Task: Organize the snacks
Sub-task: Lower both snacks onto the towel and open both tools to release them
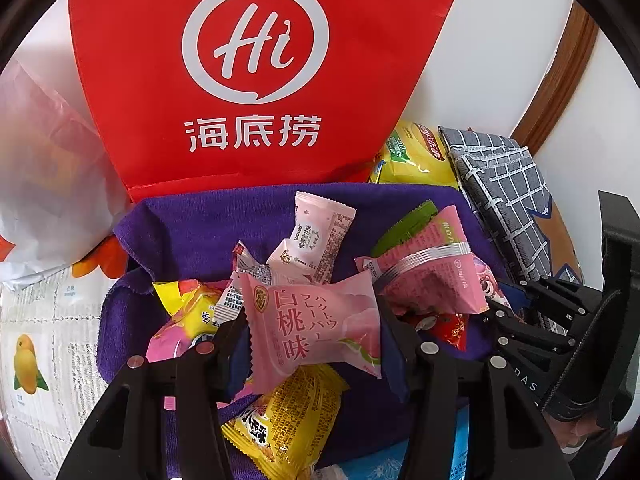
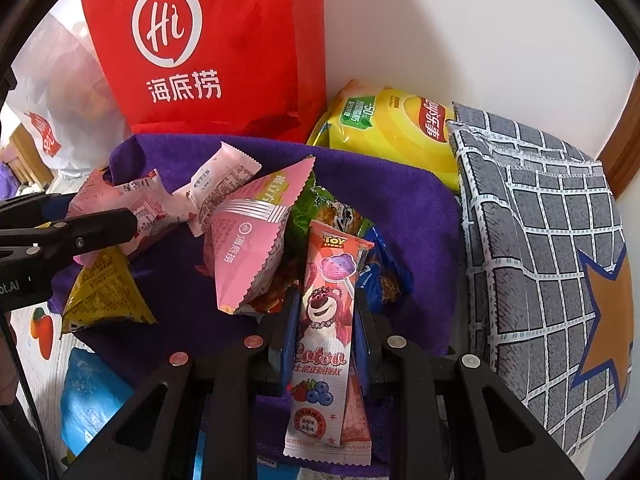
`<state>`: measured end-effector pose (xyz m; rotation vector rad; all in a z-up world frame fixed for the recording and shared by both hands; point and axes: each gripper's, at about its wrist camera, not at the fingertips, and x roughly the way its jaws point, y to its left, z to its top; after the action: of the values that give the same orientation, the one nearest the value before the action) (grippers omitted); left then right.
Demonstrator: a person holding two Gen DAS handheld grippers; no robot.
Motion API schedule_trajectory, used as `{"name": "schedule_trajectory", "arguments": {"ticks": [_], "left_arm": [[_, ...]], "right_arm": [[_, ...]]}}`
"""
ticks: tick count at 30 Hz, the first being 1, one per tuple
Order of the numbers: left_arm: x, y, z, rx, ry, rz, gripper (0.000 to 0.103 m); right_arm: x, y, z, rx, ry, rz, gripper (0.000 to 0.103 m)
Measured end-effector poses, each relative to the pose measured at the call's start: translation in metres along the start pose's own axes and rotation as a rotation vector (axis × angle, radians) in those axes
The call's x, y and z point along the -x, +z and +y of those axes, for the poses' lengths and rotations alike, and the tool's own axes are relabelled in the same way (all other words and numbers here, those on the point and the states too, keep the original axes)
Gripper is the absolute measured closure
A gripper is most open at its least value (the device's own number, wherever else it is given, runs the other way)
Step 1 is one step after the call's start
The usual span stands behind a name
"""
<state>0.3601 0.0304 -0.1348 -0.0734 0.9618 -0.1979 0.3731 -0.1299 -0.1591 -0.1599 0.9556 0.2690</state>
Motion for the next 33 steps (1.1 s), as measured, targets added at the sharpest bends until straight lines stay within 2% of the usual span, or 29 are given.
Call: {"name": "schedule_trajectory", "arguments": {"ticks": [16, 18, 22, 24, 26, 29, 33], "left_arm": [[0.003, -0.001, -0.004, -0.004, -0.013, 0.015, 0.049], [0.003, -0.001, -0.006, -0.011, -0.012, 0.020, 0.045], [0.007, 0.000, -0.010, -0.021, -0.011, 0.035, 0.035], [0.012, 0.001, -0.013, -0.034, -0.017, 0.030, 0.032], [0.017, 0.001, -0.016, -0.038, -0.019, 0.022, 0.029], [0.027, 0.002, -0.020, -0.047, -0.020, 0.007, 0.025], [0.042, 0.001, -0.025, -0.056, -0.014, -0.013, 0.024]], "right_arm": [[0.007, 0.002, 0.004, 0.016, -0.017, -0.009, 0.077], [0.009, 0.002, 0.003, 0.010, -0.019, -0.011, 0.076], [0.016, 0.004, 0.004, -0.002, -0.028, -0.024, 0.055], [0.021, 0.004, 0.004, -0.011, -0.029, -0.033, 0.054], [0.028, 0.003, 0.002, -0.032, -0.025, -0.034, 0.040], [0.041, -0.002, 0.000, -0.060, -0.028, -0.063, 0.029], [0.060, -0.009, 0.000, -0.083, -0.027, -0.079, 0.027]]}}
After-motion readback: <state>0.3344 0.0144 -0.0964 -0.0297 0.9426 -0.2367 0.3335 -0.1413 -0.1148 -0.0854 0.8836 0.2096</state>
